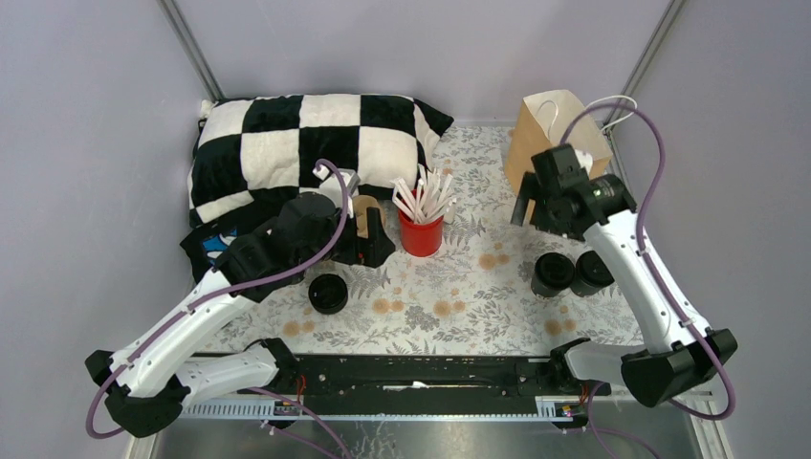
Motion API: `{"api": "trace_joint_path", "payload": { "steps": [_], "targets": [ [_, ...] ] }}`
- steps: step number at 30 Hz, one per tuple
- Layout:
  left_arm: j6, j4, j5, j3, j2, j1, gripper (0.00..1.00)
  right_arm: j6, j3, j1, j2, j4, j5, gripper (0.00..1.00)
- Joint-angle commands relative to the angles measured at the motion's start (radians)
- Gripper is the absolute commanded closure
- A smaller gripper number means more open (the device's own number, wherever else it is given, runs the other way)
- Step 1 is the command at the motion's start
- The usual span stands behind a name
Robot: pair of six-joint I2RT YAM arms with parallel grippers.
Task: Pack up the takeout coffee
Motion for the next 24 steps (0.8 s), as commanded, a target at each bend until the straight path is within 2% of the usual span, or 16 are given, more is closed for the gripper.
{"api": "trace_joint_path", "payload": {
  "steps": [1,5,8,11,16,24],
  "targets": [
    [-0.042,-0.031,-0.077,0.081,0.033,0.005,0.03,-0.188,0.208,-0.005,0.112,0.081,-0.14,0.02],
    [-0.093,-0.149,-0.167,0.145,0.102,0.03,0.02,-0.231,0.334,-0.004,0.221,0.094,-0.324,0.06],
    [-0.07,-0.25,-0.136,0.173,0.2,0.155,0.04,-0.196,0.326,-0.004,0.222,0.14,-0.427,0.07],
    [0.008,-0.285,-0.073,0.17,0.299,0.273,0.16,-0.175,0.299,-0.004,0.198,0.15,-0.457,0.07],
    [0.181,-0.258,-0.086,0.181,0.489,0.332,0.38,-0.194,0.21,-0.004,0.112,0.15,-0.458,0.07],
    [0.292,-0.228,-0.036,0.224,0.697,0.389,0.54,-0.217,0.074,-0.004,-0.017,0.152,-0.45,0.07]
  ]
}}
